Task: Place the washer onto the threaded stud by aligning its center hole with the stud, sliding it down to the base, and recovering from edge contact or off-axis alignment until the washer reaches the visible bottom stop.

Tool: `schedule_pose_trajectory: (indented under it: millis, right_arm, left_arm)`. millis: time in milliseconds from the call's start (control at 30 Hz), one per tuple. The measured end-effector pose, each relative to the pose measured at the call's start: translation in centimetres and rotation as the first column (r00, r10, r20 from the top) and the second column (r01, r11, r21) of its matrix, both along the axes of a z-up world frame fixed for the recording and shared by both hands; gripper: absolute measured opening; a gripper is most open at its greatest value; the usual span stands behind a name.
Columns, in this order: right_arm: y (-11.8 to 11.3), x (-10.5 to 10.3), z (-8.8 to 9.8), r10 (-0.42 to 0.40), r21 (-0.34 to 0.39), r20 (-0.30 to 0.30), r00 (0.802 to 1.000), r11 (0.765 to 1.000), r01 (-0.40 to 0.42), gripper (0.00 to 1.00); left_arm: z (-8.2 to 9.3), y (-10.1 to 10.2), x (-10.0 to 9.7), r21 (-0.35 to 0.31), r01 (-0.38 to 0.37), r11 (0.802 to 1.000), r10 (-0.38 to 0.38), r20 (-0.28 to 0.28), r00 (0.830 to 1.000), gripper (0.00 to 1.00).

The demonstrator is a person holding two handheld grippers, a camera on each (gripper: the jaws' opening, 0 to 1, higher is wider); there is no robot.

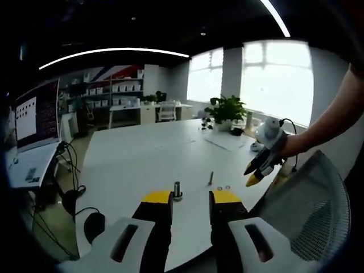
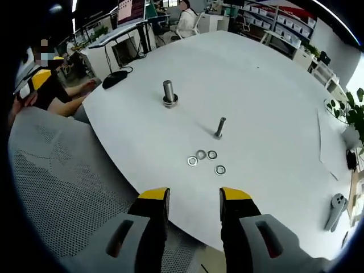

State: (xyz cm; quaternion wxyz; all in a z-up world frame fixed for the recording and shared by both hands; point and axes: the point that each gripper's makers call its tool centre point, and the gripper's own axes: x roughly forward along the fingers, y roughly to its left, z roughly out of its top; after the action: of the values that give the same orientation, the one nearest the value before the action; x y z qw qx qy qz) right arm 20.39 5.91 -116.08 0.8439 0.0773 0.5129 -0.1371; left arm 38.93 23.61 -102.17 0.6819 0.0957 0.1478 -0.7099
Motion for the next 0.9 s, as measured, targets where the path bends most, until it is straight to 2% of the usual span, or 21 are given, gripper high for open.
schedule_pose_trajectory:
  millis: [200,300,400,433,467,533,600,667,733,800,867,900]
  right_arm:
    - [-1.0,0.0,-1.4,-0.021,0.015,-0.033,0.999,1.000,0.022,0.37]
    - [-1.7,0.2,-2.0,-0.002,0.004,-0.044,0.999,1.000,0.002,0.36]
    - [-1.7,0.1,-1.9,0.021,-0.007,-0.061,0.998,1.000,-0.021,0.35]
    - [-2.0,0.4,-1.7,0.040,-0.023,-0.048,0.998,0.999,-0.042,0.34]
    - [-2.5,1.1,-1.4,0.050,-0.053,0.005,0.999,0.997,-0.049,0.34]
    - [-3.4,0.6,-2.4,0.035,-0.043,-0.016,0.999,0.998,-0.035,0.33]
    - [-3.7,0.6,-2.6,0.036,-0.042,-0.023,0.999,0.998,-0.037,0.33]
    - [-3.5,0.4,-3.3,0.030,-0.009,-0.036,0.999,0.999,-0.031,0.33]
    - [-3.6,0.8,-3.2,0.057,-0.018,-0.056,0.997,0.998,-0.058,0.33]
    - [-4.5,0.9,-4.2,0.061,-0.004,-0.061,0.996,0.998,-0.061,0.32]
    - [-4.0,1.5,-3.5,0.070,0.000,-0.064,0.995,0.998,-0.070,0.32]
    - [-4.8,1.7,-4.2,0.068,0.014,-0.052,0.996,0.998,-0.067,0.32]
  left_arm:
    - [-0.2,0.1,0.0,0.010,0.001,1.000,-0.001,0.003,1.000,0.23]
    - [-0.3,0.0,0.0,0.014,0.004,1.000,-0.004,0.005,1.000,0.23]
    - [-0.5,0.0,0.0,0.024,0.006,1.000,-0.007,0.010,1.000,0.22]
    - [-0.6,0.0,0.0,0.028,0.007,1.000,-0.007,0.012,1.000,0.21]
    - [-0.6,0.0,0.0,0.031,0.007,1.000,-0.007,0.012,1.000,0.21]
    - [-0.6,0.0,-0.2,0.032,0.009,0.999,-0.009,0.006,1.000,0.20]
    - [-0.6,0.0,-0.2,0.039,0.011,0.999,-0.011,0.008,1.000,0.20]
    - [-0.8,0.0,-0.2,0.045,0.011,0.999,-0.011,0.005,1.000,0.20]
    - [-0.9,0.0,-0.1,0.051,0.007,0.999,-0.008,0.007,1.000,0.20]
    - [-1.1,0.1,-0.1,0.063,0.008,0.998,-0.008,0.008,1.000,0.20]
    - [-1.3,0.0,-0.1,0.073,0.013,0.997,-0.014,0.011,1.000,0.20]
    - [-1.3,0.0,-0.1,0.073,0.014,0.997,-0.015,0.013,1.000,0.20]
